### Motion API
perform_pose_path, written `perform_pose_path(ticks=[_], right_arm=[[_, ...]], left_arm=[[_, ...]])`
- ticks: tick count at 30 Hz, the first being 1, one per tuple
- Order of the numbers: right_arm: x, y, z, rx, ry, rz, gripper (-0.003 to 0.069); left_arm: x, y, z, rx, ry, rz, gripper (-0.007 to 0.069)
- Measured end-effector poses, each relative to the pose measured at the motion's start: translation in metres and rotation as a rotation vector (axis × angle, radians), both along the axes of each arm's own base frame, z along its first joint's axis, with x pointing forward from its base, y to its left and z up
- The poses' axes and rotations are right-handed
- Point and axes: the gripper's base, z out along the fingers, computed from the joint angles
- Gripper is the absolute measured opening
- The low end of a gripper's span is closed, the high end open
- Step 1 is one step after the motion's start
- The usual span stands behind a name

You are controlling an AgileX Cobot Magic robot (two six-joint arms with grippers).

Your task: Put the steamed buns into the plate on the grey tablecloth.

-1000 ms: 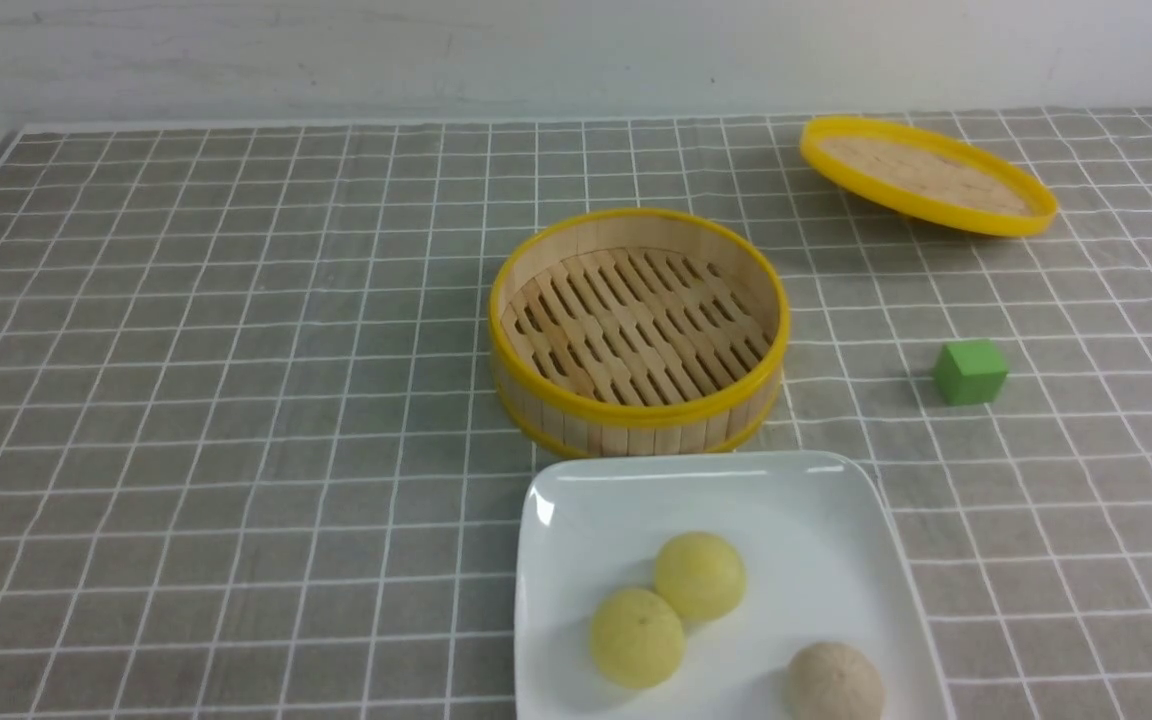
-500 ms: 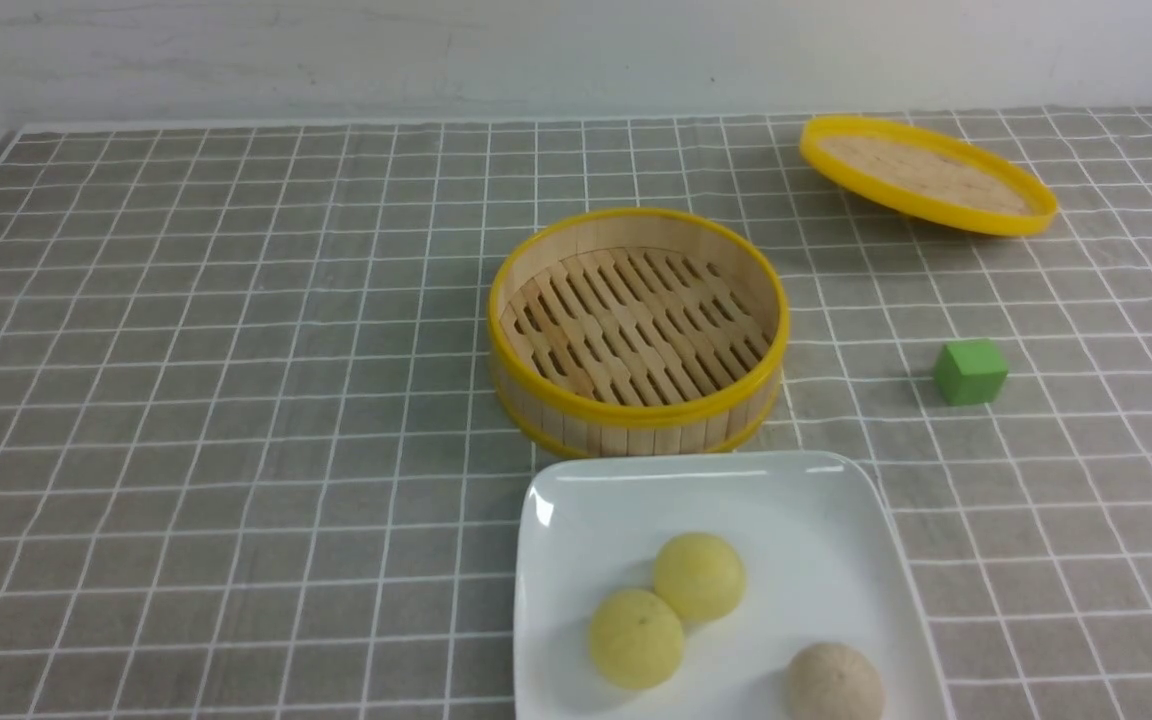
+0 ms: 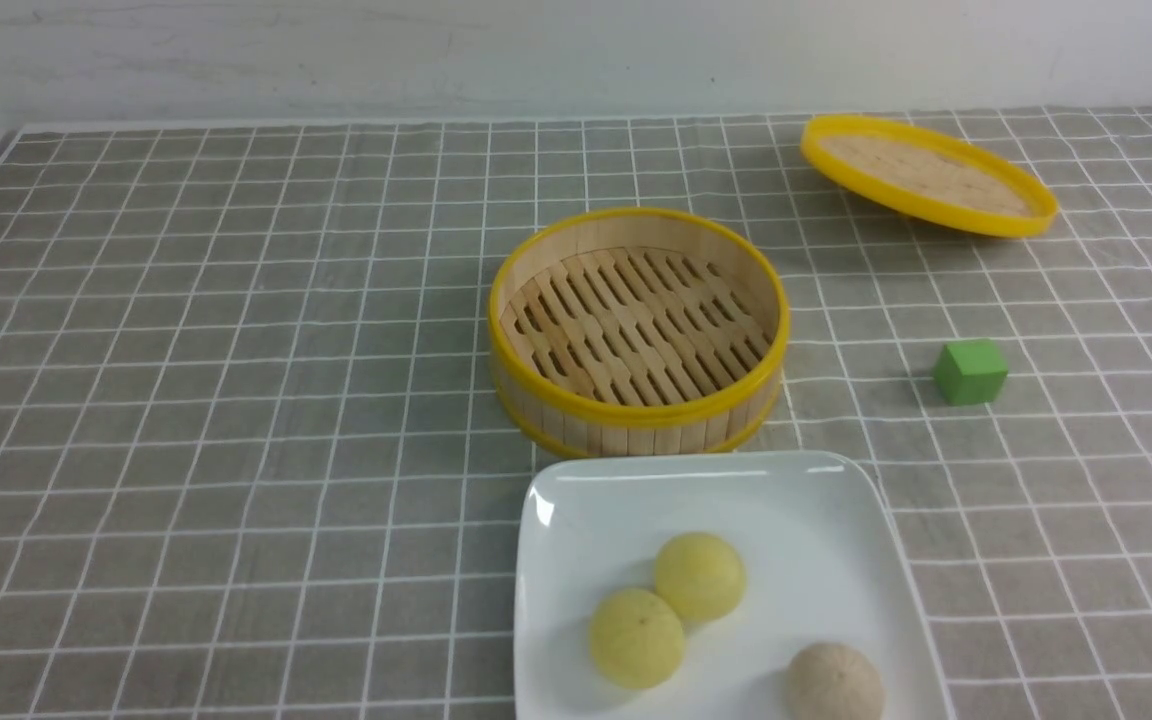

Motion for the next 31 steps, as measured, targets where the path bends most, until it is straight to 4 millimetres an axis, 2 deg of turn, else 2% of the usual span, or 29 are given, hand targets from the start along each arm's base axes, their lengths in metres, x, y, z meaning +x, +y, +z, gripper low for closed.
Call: perform_pose_path(ticks=[31], right_arm=[[0.0000, 0.0000, 0.0000, 0.000, 0.000, 0.000, 0.0216]], left_arm=[[0.0000, 0.0000, 0.0000, 0.000, 0.000, 0.000, 0.0088]])
